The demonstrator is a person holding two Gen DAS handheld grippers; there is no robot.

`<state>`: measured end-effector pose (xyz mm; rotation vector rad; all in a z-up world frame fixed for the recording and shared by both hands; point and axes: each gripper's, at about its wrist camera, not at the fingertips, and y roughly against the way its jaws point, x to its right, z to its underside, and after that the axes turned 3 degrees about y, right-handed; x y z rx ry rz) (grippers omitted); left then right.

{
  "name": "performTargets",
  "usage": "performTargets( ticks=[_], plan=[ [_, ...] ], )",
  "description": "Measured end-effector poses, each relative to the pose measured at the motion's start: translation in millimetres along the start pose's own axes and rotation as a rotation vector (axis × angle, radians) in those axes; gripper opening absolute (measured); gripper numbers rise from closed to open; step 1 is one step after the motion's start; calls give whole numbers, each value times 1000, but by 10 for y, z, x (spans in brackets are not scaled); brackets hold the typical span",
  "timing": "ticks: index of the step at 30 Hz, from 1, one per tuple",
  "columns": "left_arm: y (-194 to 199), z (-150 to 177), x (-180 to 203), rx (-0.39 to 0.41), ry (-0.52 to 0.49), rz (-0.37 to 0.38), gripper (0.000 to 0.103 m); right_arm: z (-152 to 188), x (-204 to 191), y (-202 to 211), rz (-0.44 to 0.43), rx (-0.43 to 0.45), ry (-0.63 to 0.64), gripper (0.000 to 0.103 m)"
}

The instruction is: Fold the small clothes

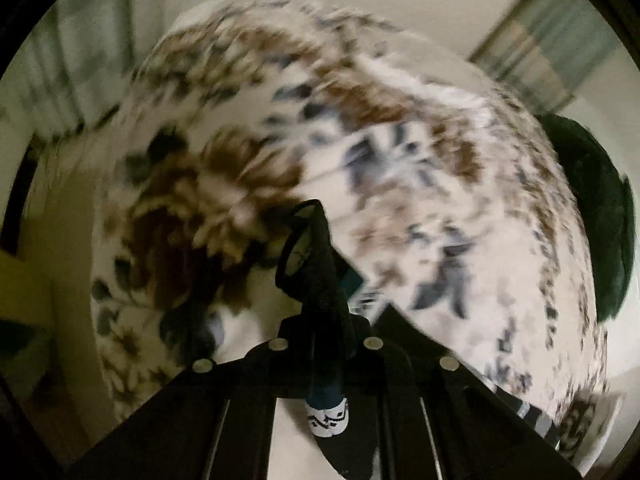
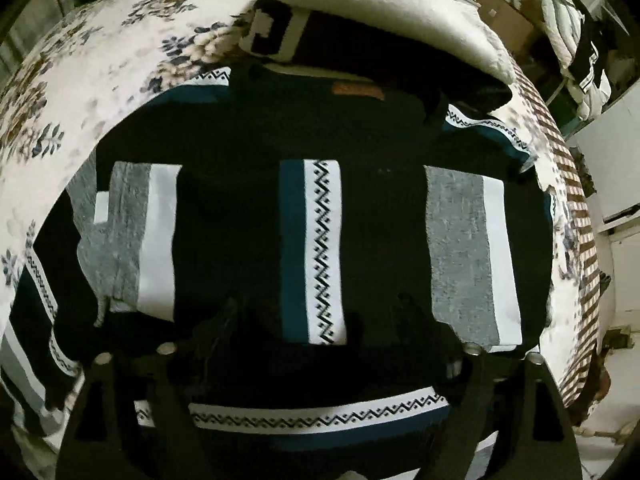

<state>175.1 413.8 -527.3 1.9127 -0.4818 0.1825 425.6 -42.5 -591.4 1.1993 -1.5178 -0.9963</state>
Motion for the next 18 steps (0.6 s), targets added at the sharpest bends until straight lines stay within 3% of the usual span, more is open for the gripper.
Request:
performTargets(
  ticks=[9,14,18],
  plan=[
    [813,155,897,134,-289,143,5,71,107,145,-48,37,41,96],
    [1254,532,1533,167,-475,251,5,112,332,225,-98,42,0,96],
    [1486,980,2097,143,-603,349,5,224,796,214,-128,21,-81,96]
  ],
)
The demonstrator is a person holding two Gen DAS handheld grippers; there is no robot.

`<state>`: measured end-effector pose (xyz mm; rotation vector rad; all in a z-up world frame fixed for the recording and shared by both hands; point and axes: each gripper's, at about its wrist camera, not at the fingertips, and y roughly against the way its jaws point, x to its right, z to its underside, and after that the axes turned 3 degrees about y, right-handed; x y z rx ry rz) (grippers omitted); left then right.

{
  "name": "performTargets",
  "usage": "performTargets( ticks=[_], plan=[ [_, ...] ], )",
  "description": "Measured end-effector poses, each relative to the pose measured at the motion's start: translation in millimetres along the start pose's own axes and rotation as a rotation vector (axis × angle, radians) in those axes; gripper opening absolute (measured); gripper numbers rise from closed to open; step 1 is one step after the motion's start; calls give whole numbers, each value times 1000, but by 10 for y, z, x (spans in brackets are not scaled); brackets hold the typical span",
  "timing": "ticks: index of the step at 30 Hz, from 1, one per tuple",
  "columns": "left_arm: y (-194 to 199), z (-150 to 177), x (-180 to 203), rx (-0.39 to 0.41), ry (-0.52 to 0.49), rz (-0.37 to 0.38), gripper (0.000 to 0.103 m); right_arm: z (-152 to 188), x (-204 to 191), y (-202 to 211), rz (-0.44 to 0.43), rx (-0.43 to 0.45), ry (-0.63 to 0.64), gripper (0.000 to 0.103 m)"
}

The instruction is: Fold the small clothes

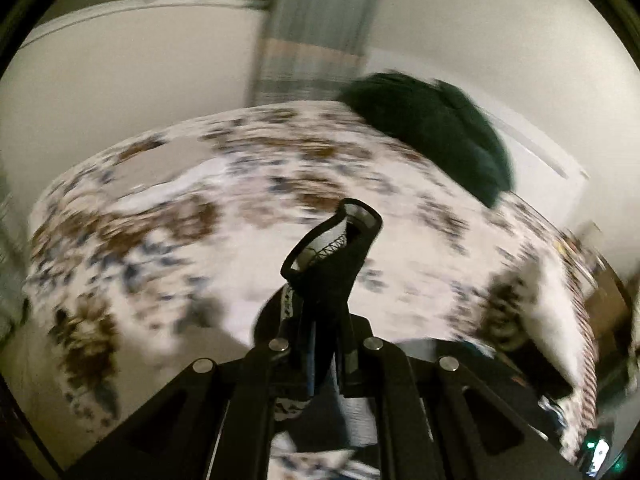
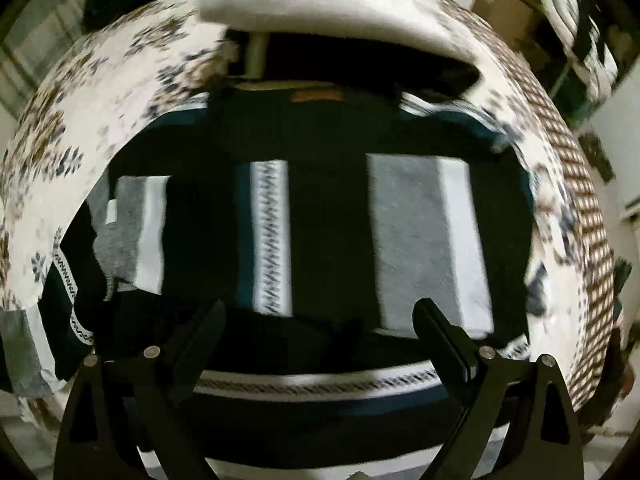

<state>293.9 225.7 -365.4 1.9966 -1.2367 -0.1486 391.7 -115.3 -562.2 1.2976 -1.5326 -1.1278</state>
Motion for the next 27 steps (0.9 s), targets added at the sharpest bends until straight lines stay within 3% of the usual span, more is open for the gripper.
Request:
performTargets(
  ticks=[4,8,12,16,22,27],
  plan=[
    [-62,129,906,-43,-111,125,5,137,548,-10,1,-22,-88,96],
    [-126,420,1739,-95,-208,223,5,338,1357,-40,12,-56,-233,96],
    [-171,997,2535,-179,-306,325,5,530,2073,-14,35,-65,-361,96],
    [-174,1779,3230,-279,-440,394,5,732,2711,45,61,-73,-462,96],
    [-219,2764,3769,-385,-639,411,5,997,3427,162,106,-73,-559,96],
    [-405,3052,3849,-491,-698,337,10,1181,3754,167,61,-73,-600,96]
  ],
)
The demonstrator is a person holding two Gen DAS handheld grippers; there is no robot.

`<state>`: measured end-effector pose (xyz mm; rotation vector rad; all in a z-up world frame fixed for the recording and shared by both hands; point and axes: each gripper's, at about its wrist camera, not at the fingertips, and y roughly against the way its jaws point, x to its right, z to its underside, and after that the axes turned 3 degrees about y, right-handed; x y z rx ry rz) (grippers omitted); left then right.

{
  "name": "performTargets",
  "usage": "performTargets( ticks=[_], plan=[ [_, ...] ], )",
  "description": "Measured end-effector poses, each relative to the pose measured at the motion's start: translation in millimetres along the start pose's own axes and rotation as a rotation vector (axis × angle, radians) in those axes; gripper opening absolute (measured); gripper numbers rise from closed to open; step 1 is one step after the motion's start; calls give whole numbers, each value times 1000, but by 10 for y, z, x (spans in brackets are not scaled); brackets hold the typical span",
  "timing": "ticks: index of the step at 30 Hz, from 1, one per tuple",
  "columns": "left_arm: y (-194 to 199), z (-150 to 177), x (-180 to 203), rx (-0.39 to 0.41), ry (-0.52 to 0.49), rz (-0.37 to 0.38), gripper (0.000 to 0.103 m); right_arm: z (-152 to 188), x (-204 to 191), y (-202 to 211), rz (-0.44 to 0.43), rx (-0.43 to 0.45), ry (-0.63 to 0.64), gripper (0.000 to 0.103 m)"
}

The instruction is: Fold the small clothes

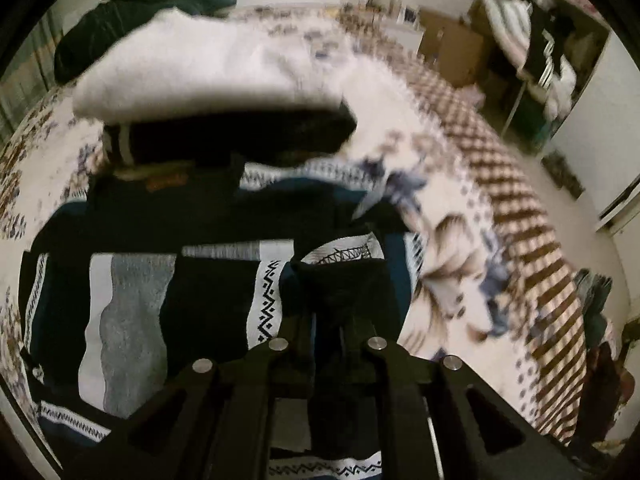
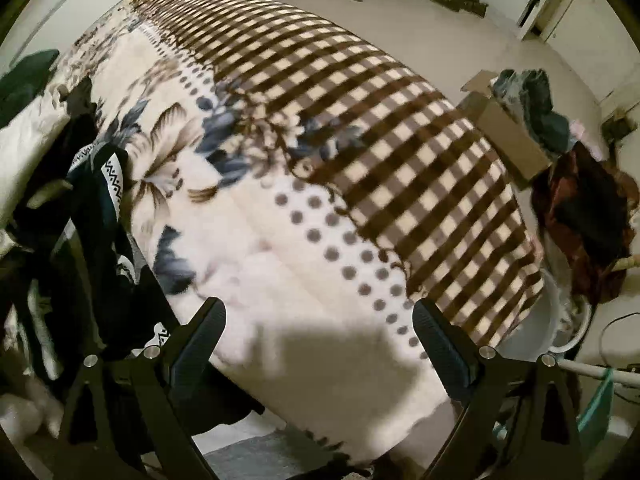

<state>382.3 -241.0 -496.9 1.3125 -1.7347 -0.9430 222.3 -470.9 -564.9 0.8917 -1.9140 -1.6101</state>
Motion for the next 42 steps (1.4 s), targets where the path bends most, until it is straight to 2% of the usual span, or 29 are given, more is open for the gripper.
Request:
performTargets(
  ticks=[1,2,3,4,5,7,9,13,17,19,20,22,23,24,28,30,35,37,39,41,42],
  plan=[
    [20,-3,-28,-14,8,4,18,-3,56,-11,-35,-8,-8,96],
    [62,2,-65,-14,14,1,37,2,55,-15,-53,-12,-11,96],
    [120,1,-124,-8,24,8,49,-6,85,-23,-97,-20,-11,96],
    [235,-9,-246,11,50,30,72,1,65,-29,-116,-23,-9,96],
    [375,-10,-403,41,81,36,83,-8,53,-25,-146,-27,-6,96],
    [593,52,-703,91,126,15,83,-53,-38,22,-219,-26,5,96],
    [749,110,-1053,108,167,-36,83,-102,-182,76,-285,-25,20,96],
    [933,340,-1898,113,267,-224,83,-274,-683,89,-419,-47,83,96],
    [840,613,-2668,34,407,-348,83,-429,-1169,-76,-465,-56,131,96],
    [776,732,-2922,12,463,-389,83,-513,-1433,-234,-463,-67,161,96],
    [745,785,-2991,5,481,-395,83,-555,-1609,-381,-452,-96,179,93],
    [680,830,-3101,-3,511,-401,83,-593,-1758,-576,-447,-132,194,64],
    [649,831,-3140,-5,520,-400,83,-595,-1848,-661,-435,-150,208,20],
    [623,841,-3150,-5,524,-394,83,-587,-1937,-704,-389,-152,227,10],
    [477,780,-3221,-19,512,-394,83,-550,-1963,-539,-326,-53,234,7],
    [418,752,-3286,-23,510,-396,83,-578,-1846,-547,-267,-26,179,6],
    [205,788,-3424,-97,472,-417,83,-586,-1900,-728,-284,-129,209,8],
    [118,846,-3479,-130,459,-417,84,-588,-1939,-694,-265,-124,240,16],
    [111,887,-3509,-139,451,-406,86,-600,-1956,-654,-262,-112,249,45],
    [184,916,-3529,-143,450,-377,85,-599,-1892,-583,-300,-99,228,60],
    [272,943,-3524,-136,450,-351,85,-592,-1860,-551,-316,-98,221,63]
  ],
)
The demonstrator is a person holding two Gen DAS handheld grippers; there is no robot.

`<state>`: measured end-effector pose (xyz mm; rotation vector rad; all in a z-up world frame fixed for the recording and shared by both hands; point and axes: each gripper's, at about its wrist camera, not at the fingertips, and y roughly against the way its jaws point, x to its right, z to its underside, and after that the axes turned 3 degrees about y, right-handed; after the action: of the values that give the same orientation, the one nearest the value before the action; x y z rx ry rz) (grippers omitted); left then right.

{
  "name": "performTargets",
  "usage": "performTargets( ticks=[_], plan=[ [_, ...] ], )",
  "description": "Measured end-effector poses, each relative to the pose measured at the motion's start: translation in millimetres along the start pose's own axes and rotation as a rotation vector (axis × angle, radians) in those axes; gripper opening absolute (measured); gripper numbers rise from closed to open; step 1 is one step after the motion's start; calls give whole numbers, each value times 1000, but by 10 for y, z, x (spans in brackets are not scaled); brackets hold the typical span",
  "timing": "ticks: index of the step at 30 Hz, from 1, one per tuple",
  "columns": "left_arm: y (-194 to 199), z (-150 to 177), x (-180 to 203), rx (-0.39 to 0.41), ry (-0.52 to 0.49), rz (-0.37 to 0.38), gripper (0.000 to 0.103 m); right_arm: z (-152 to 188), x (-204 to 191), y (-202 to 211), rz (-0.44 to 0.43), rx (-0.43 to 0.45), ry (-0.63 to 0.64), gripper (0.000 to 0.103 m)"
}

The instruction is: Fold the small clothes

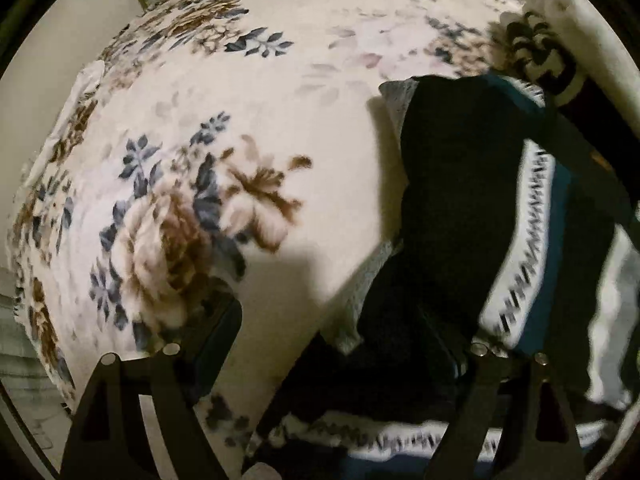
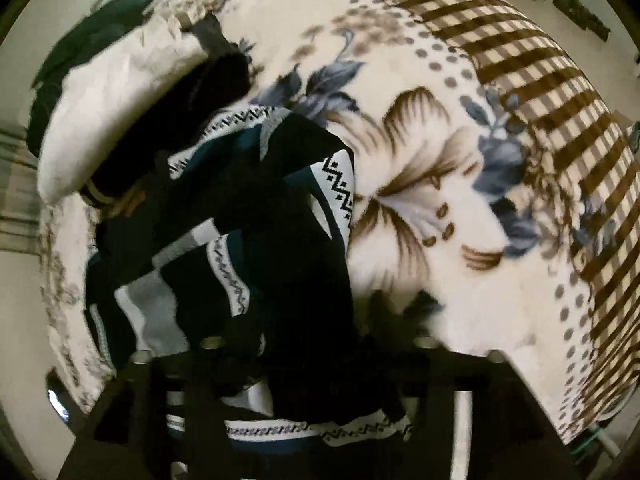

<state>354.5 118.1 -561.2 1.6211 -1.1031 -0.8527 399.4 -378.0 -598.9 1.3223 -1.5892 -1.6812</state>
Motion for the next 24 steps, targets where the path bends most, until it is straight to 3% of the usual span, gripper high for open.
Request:
performTargets(
  ticks=[3,7,11,18,24],
  plan=[
    [262,168,-100,4,-27,61,85,146,54,111,-46,-2,-2,75],
    [491,564,-264,-50,-93,106,85,644,185,267,-33,-49,14,76],
    [477,1014,-407,-130,-155,111,85,1214,454,382,9,-109,12,76],
    [377,1718,-885,-175,-58,97,85,2155,1111,273,22,-214,-16,76],
    [150,2128,-1105,-212,-34,108,85,2534,1486,152,-27,-245,18,76]
  ],
)
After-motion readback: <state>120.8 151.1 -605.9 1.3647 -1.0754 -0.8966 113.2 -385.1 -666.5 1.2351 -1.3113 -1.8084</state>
